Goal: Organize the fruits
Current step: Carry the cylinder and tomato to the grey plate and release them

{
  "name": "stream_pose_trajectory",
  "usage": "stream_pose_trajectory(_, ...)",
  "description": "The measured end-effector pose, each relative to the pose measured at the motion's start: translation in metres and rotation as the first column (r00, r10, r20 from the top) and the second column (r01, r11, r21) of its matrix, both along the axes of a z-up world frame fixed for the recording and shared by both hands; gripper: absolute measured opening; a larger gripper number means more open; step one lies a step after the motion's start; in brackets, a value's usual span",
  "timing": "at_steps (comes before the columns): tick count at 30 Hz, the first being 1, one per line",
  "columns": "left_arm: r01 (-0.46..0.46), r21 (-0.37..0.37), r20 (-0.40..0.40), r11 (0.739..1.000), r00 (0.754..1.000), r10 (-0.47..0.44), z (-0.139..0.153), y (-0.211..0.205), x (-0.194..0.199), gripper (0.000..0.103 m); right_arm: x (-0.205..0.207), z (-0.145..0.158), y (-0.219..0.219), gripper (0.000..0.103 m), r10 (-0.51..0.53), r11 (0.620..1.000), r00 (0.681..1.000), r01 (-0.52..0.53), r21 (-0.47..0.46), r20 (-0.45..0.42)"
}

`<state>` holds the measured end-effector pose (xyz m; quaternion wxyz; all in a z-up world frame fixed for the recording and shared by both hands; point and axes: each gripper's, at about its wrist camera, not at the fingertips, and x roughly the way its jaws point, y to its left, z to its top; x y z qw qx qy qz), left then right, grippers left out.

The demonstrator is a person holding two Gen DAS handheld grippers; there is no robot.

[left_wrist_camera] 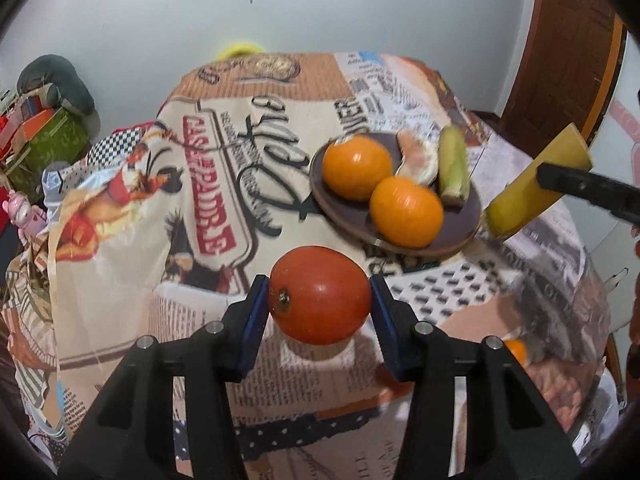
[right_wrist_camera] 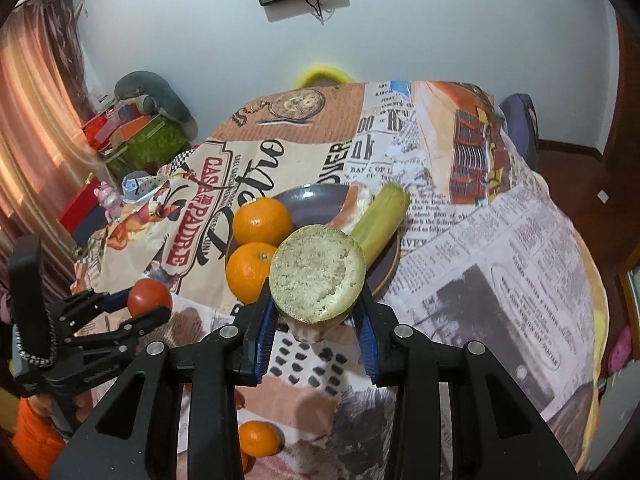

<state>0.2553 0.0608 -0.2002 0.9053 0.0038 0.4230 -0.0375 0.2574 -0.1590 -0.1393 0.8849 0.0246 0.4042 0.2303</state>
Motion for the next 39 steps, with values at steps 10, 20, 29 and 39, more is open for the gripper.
stream_pose_trajectory(10,0.018,-0.05,0.067,0.999,0.998,-0.014,0.031,-0.012,0.024,0.049,0.019,-0.008,0.023,0.033,0.079,0.995,0.997,-0.079,-0.058,-0.003)
stream_pose_trajectory(20,0.031,-0.05,0.107,0.998,0.994,-0.025,0.04,-0.012,0.045,0.049,0.06,-0.028,0.042,0.033,0.085,0.994,0.995,-0.088,-0.067,-0.05)
stream_pose_trajectory(29,0.023,-0.05,0.097,0.998,0.995,-0.018,0.035,-0.007,0.059,0.049,0.082,-0.035,0.053,0.033,0.069,0.995,0.996,-0.072,-0.074,-0.048)
stream_pose_trajectory(39,0.045,-0.064,0.072,0.997,0.997,-0.041,0.029,-0.021,0.068,0.049,0.067,-0.024,0.023,0.046,0.046,0.997,0.999,-0.046,-0.063,-0.005)
